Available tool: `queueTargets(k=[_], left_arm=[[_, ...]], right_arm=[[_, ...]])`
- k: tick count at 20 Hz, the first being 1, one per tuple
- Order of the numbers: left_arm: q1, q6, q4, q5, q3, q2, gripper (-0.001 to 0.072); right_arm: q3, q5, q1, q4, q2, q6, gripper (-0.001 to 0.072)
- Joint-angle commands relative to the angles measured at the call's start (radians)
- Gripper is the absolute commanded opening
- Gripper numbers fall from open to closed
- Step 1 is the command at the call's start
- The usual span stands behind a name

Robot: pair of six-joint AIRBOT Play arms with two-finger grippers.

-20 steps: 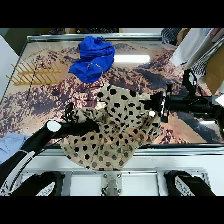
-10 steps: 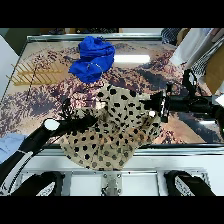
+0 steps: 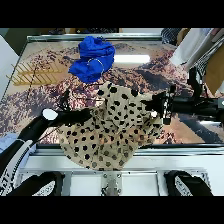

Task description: Fold the clothes and pants, and hang the long-sleeved shirts on hangers.

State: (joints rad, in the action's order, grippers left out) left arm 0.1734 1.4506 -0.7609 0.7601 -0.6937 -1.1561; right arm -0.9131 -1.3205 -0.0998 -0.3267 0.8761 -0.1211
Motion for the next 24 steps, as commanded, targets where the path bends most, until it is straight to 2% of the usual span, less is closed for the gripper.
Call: queueTargets(k=[1, 6, 9, 16, 20, 24], left_arm=[[-0.129, -0.026, -0.059, 0.141, -0.060, -0.032, 0.0010], [-0.161, -0.052, -0.060, 0.184, -0.141, -0.079, 0.0010], [-0.160, -0.053, -0.061, 0.198, -0.212, -0.116, 0.0010], [-0.161, -0.055, -0.130, 0.289, -0.392, -0.150, 0.0010], [-0.161, -0.055, -0.191, 0.359, -0.470, -0.150, 0.0010], [-0.158, -0.055, -0.261, 0.411, -0.460, -0.150, 0.0010]], right_arm=[[0.000, 0.005, 0.000, -0.050, -0.061, -0.106, 0.0007], [0.000, -0.008, 0.000, -0.135, -0.089, -0.194, 0.0007], [0.000, -0.075, 0.000, -0.134, -0.092, -0.196, 0.0007], [0.000, -0.067, 0.000, -0.239, -0.105, -0.262, 0.0007], [0.000, -0.008, 0.000, -0.232, -0.113, -0.272, 0.0007], [0.000, 0.033, 0.000, -0.159, -0.134, -0.276, 0.0006]])
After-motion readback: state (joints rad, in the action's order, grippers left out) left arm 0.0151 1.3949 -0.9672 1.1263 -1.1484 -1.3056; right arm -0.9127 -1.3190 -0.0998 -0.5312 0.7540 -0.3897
